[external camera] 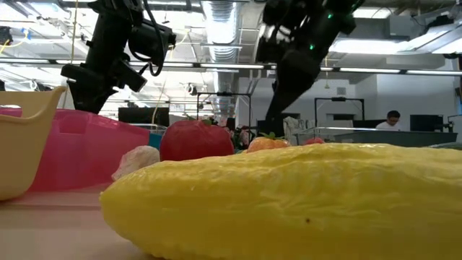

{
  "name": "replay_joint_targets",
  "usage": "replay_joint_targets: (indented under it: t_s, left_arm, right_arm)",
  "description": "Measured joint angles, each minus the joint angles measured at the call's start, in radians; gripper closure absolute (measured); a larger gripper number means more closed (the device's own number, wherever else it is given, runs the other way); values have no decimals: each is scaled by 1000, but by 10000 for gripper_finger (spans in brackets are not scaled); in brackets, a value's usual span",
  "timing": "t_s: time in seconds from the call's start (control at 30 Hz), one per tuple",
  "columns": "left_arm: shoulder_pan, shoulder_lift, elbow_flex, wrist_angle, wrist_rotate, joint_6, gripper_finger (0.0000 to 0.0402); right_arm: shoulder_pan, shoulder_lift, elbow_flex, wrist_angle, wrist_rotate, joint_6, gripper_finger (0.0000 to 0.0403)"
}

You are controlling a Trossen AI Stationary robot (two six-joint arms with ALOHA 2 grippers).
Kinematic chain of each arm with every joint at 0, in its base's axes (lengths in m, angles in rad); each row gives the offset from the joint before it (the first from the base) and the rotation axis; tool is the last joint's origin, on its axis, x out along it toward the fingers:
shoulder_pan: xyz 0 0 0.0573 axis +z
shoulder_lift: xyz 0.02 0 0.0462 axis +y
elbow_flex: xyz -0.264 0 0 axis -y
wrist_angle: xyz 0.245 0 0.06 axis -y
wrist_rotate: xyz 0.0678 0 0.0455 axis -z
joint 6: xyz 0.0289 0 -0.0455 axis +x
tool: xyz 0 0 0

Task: Sort produce into baskets
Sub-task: Put the orange tomato into the right transparent bin

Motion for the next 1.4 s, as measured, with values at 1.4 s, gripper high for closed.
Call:
replay_joint_targets:
  t_s: [1.4]
  left_arm:
    - [0, 0, 0, 41, 25, 0, 157]
  right_arm:
    - [-131, -271, 0, -272, 210, 8, 37]
